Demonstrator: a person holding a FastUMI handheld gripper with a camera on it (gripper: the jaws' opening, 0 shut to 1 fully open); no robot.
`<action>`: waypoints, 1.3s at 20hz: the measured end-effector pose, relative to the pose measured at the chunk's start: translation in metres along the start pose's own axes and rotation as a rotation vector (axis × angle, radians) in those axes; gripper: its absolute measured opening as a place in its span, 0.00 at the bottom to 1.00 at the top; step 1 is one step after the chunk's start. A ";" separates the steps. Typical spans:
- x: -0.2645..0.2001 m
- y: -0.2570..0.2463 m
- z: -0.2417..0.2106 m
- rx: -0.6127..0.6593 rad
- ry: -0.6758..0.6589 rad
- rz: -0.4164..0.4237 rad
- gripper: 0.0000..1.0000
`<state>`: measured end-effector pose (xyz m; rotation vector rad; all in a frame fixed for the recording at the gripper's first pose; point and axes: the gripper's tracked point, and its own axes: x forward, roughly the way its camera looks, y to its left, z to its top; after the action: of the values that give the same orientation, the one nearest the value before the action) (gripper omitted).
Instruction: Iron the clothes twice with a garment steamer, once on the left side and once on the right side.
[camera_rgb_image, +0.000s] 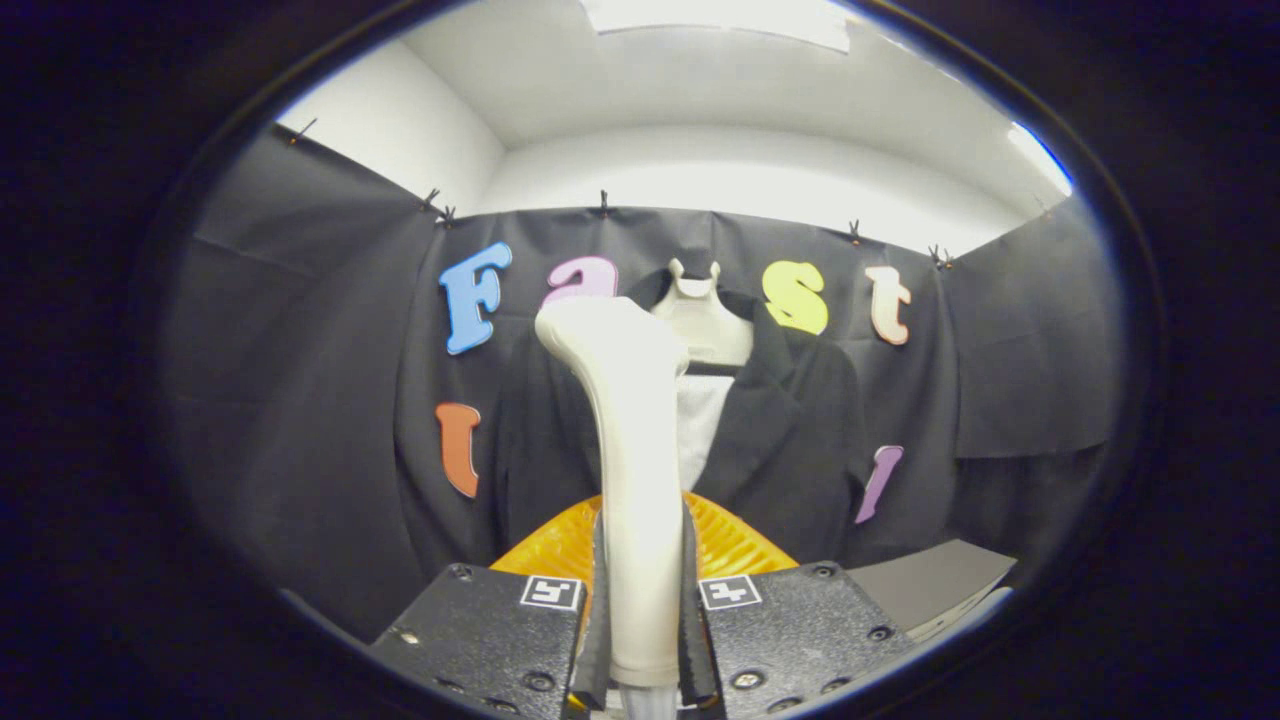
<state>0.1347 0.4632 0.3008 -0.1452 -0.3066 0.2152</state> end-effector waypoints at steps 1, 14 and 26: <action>0.009 0.001 0.008 -0.017 -0.014 -0.005 0.30; 0.064 0.014 -0.044 -0.142 0.013 -0.088 0.30; 0.026 0.021 -0.134 -0.143 0.141 -0.083 0.30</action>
<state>0.1973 0.4753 0.1784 -0.2877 -0.1868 0.1004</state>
